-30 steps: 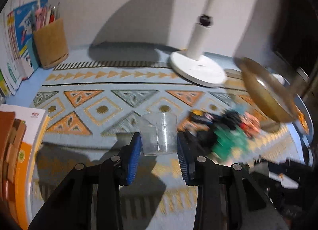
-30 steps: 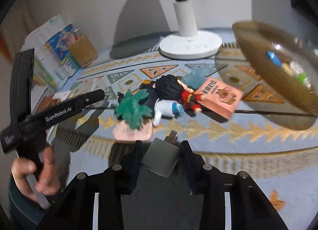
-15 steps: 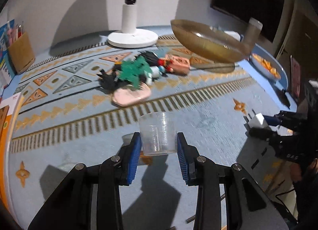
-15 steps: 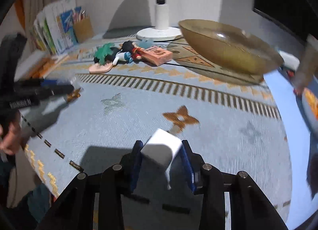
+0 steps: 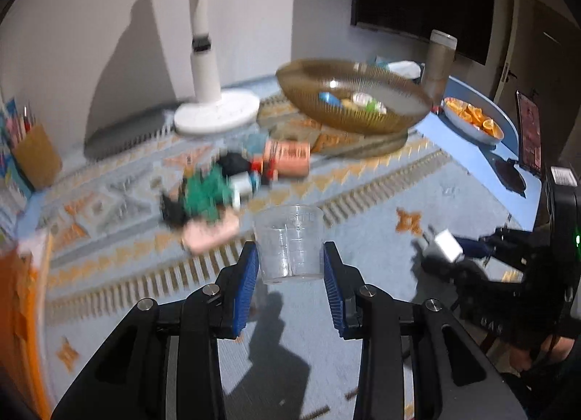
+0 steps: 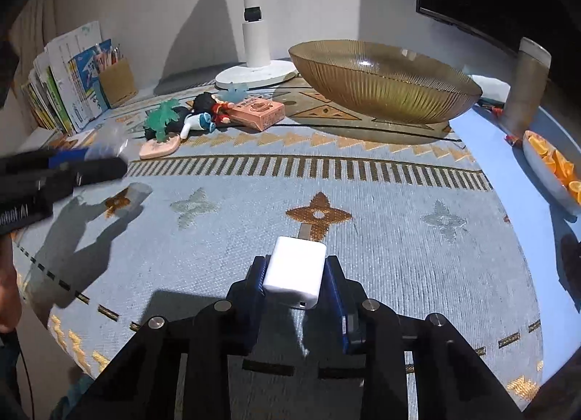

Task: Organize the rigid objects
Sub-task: 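Carry the clear cup and white cube up over the amber bowl, then open both tools over the amber bowl to drop cup and cube, then move both tools back down toward the pile of figures on the rug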

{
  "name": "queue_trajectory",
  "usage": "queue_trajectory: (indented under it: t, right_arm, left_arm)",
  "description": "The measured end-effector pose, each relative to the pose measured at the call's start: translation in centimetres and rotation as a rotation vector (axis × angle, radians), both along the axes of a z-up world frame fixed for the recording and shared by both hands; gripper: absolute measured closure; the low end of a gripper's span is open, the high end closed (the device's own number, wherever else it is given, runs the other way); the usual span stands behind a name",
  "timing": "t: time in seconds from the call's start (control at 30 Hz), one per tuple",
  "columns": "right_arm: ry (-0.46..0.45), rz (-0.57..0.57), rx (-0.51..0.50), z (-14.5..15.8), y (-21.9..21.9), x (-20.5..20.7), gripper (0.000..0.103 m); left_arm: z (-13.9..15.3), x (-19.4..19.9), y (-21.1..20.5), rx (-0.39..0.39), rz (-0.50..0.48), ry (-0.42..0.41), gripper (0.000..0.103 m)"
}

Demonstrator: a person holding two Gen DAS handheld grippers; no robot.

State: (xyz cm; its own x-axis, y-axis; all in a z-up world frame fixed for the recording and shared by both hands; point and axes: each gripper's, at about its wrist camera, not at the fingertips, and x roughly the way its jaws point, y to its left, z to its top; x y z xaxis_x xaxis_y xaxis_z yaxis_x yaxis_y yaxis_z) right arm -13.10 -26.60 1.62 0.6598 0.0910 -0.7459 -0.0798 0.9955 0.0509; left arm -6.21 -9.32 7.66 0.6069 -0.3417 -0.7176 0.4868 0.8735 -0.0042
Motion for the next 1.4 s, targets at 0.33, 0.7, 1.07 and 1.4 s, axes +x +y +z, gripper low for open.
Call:
queue_trajectory:
  t: [0.33,0.7,1.07,1.4]
  right_arm:
    - [-0.281,-0.147,0.044,12.7,-8.1,3.9,0.072]
    - [-0.139,-0.223,0.251,11.5,-13.1,12.3,0.072]
    - [-0.004,-0.272,0.218,7.8,-14.9,15.2,0.053]
    - [-0.148,-0.26,0.198,12.5,-13.7,10.2,0.041]
  left_arm:
    - [7.9,6.3,-4.4,-0.043,-0.048,-0.149,0.071]
    - [4.4,14.5,-11.0,-0.204,-0.05,0.052,0.071]
    - [0.5,15.9,-14.6,-0.127,-0.071,0.154,0.037]
    - [8.0,10.7,-5.4,-0.228,-0.021,0.002,0.019]
